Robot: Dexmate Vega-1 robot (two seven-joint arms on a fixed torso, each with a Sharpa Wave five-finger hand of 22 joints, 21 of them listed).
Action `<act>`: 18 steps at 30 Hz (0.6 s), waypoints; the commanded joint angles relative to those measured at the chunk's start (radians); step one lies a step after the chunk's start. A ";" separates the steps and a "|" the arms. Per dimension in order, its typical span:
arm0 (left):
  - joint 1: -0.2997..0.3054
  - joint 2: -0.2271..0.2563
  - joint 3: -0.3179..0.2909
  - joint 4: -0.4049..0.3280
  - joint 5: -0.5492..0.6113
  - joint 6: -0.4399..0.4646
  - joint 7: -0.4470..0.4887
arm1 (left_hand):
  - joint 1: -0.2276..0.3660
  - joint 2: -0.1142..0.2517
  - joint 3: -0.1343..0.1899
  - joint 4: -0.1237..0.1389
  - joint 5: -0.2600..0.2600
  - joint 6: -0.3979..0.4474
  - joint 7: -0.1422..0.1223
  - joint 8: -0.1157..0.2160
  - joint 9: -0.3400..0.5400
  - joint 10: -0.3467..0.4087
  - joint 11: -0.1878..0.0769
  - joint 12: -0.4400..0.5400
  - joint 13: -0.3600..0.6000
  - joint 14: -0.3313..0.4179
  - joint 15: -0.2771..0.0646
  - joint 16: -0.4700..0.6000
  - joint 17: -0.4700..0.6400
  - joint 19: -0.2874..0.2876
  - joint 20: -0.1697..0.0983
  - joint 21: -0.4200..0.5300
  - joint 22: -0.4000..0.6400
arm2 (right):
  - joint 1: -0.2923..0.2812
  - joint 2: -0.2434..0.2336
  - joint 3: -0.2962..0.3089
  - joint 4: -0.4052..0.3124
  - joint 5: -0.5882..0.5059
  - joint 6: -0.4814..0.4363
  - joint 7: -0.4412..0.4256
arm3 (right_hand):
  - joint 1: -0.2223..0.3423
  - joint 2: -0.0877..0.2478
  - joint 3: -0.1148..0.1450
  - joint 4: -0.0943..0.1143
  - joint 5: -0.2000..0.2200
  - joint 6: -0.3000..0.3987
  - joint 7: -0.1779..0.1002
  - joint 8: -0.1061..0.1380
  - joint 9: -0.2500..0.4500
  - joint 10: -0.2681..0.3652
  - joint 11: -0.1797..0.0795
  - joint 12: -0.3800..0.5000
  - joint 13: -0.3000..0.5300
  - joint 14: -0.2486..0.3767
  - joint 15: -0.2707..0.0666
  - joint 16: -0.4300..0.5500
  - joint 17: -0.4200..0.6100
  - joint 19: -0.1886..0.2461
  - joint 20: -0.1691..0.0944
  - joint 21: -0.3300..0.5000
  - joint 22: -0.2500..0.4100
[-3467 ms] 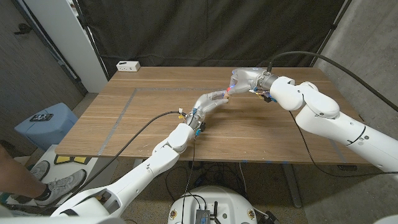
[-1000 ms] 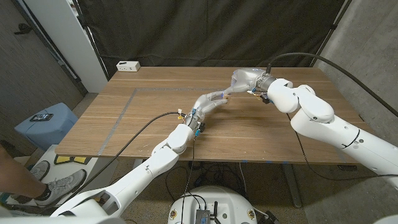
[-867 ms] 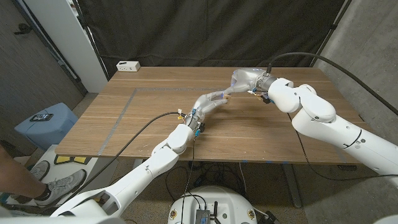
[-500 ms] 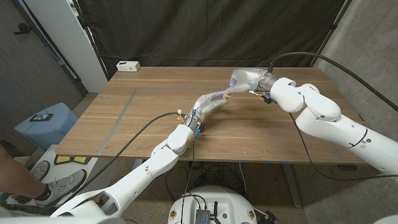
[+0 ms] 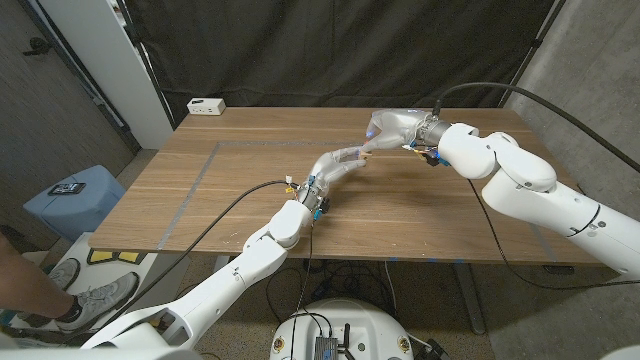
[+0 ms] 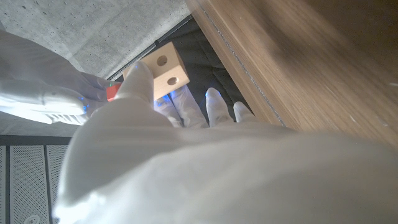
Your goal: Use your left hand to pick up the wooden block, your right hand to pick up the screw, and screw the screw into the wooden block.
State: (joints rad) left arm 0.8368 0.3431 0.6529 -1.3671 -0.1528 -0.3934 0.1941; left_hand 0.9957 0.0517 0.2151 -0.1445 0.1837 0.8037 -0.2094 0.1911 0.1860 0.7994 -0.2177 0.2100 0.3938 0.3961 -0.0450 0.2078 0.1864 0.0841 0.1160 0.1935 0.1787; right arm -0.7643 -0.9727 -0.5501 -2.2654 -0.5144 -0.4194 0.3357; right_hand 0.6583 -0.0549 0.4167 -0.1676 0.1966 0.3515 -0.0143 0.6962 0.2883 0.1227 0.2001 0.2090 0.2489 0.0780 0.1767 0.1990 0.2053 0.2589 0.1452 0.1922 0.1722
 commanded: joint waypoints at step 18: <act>0.006 0.008 0.000 -0.013 0.003 0.004 -0.004 | 0.002 0.011 0.006 0.000 -0.001 0.003 0.002 0.007 0.004 -0.005 -0.002 0.005 0.004 0.007 -0.086 0.001 0.002 0.001 0.005 0.008 0.002 | 0.002 0.005 -0.022 -0.001 -0.054 -0.015 -0.001 | 0.087 -0.018 0.041 -0.016 0.011 0.041 -0.026 -0.014 -0.036 -0.018 -0.007 0.005 0.003 -0.001 -0.007 0.004 -0.001 0.011 0.008 0.003 0.000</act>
State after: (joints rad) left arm 0.8396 0.3476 0.6535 -1.3755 -0.1500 -0.3934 0.1908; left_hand 0.9957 0.0516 0.2141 -0.1454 0.1837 0.8037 -0.2094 0.1909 0.1847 0.7993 -0.2177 0.2100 0.3942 0.3961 -0.0450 0.2078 0.1864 0.0841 0.1160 0.1934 0.1787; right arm -0.7553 -0.9760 -0.5645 -2.2678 -0.5393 -0.4200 0.3458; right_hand 0.7260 -0.0744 0.4489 -0.1847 0.2042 0.3733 -0.0403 0.6765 0.2540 0.1030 0.1911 0.2091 0.2487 0.0727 0.1713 0.1990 0.2044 0.2643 0.1504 0.1923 0.1722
